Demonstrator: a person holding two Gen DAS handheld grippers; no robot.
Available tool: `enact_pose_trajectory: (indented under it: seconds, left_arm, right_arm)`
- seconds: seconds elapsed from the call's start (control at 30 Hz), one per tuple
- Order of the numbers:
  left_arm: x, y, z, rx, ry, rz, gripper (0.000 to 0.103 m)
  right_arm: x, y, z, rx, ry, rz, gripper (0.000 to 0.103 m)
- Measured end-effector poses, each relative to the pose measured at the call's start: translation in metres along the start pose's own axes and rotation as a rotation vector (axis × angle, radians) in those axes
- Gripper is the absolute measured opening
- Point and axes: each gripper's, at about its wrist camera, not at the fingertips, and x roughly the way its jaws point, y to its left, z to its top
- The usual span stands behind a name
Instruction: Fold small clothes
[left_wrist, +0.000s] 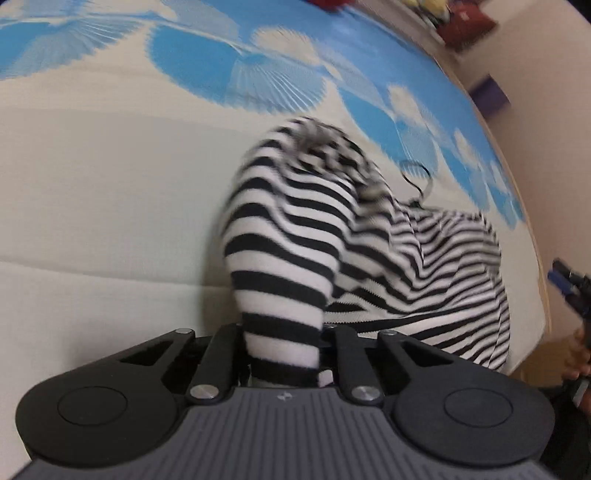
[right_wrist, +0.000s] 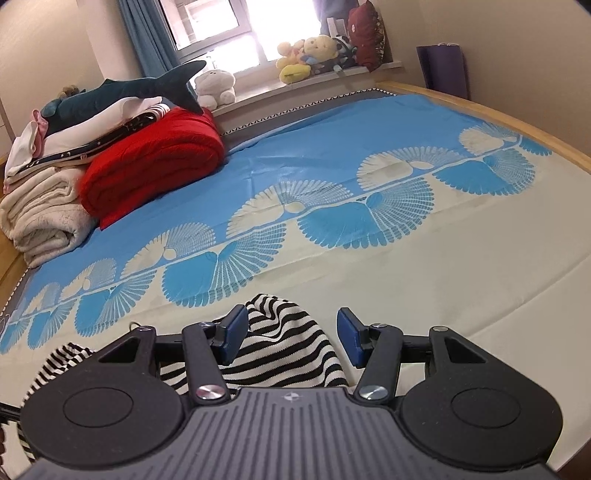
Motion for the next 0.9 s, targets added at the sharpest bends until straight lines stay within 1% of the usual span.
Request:
enact_pose_trajectory:
  seconds: [0.03, 0.1, 0.13, 0.17, 0.2, 0.23, 0.27, 0.3, 0.33, 0.37, 0.43, 0.47, 0.57, 0.63, 0.73, 0.83, 0.87, 0.9]
  left_arm:
    - [-0.009, 0.004, -0.004, 0.000, -0.011, 0.048, 0.013]
    - [-0.022, 0.002, -0.014, 0.071, -0.018, 0.208, 0.014]
    - [-0.027, 0.004, -0.020, 0.090, -0.014, 0.290, 0.014]
    - [-0.031, 0.011, -0.026, 0.082, -0.004, 0.346, 0.014]
    - [-0.035, 0.016, -0.030, 0.057, 0.005, 0.394, 0.014]
    - [-0.041, 0.018, -0.032, 0.039, 0.000, 0.420, 0.013]
    - [-0.047, 0.017, -0.034, 0.028, -0.015, 0.427, 0.013]
    - [-0.053, 0.013, -0.034, 0.015, -0.033, 0.408, 0.013]
    - [-0.061, 0.009, -0.033, -0.012, -0.054, 0.349, 0.013]
    - [-0.067, 0.003, -0.032, -0.036, -0.073, 0.274, 0.013]
    - [-0.075, -0.017, -0.030, -0.065, -0.107, 0.099, 0.013]
    - [-0.077, -0.028, -0.029, -0.059, -0.114, 0.041, 0.013]
    - [-0.073, -0.071, -0.022, -0.028, -0.119, -0.098, 0.012]
    - [-0.065, -0.098, -0.015, -0.008, -0.116, -0.161, 0.012]
    - [-0.041, -0.146, -0.001, -0.001, -0.109, -0.226, 0.012]
    - [-0.012, -0.200, 0.010, 0.014, -0.131, -0.254, 0.012]
    - [-0.003, -0.215, 0.014, 0.025, -0.149, -0.250, 0.012]
    - [0.004, -0.233, 0.015, 0.058, -0.170, -0.237, 0.012]
  right_arm:
    - [0.000, 0.002, 0.000, -0.002, -0.003, 0.006, 0.056]
    - [0.001, 0.008, -0.002, -0.021, -0.005, 0.014, 0.056]
    - [0.001, 0.010, -0.003, -0.031, -0.002, 0.017, 0.056]
    - [0.001, 0.012, -0.003, -0.041, 0.002, 0.021, 0.056]
    - [0.001, 0.013, -0.003, -0.047, 0.004, 0.024, 0.056]
    - [0.001, 0.014, -0.003, -0.051, 0.003, 0.028, 0.056]
    - [0.000, 0.014, -0.003, -0.051, 0.002, 0.032, 0.056]
    - [-0.001, 0.014, -0.003, -0.049, 0.000, 0.035, 0.056]
    - [-0.002, 0.013, -0.002, -0.045, -0.002, 0.037, 0.056]
    - [-0.003, 0.012, -0.002, -0.040, -0.006, 0.039, 0.056]
    - [-0.006, 0.009, -0.001, -0.030, -0.011, 0.042, 0.056]
    - [-0.007, 0.007, -0.001, -0.029, -0.013, 0.041, 0.056]
    - [-0.009, 0.002, -0.001, -0.026, -0.012, 0.039, 0.056]
    - [-0.009, 0.000, -0.001, -0.024, -0.007, 0.037, 0.056]
    - [-0.010, -0.001, -0.002, -0.030, -0.004, 0.035, 0.056]
    - [-0.011, 0.000, -0.003, -0.033, -0.001, 0.032, 0.056]
    - [-0.012, 0.000, -0.003, -0.033, -0.001, 0.032, 0.056]
    - [-0.012, 0.000, -0.003, -0.033, -0.003, 0.031, 0.056]
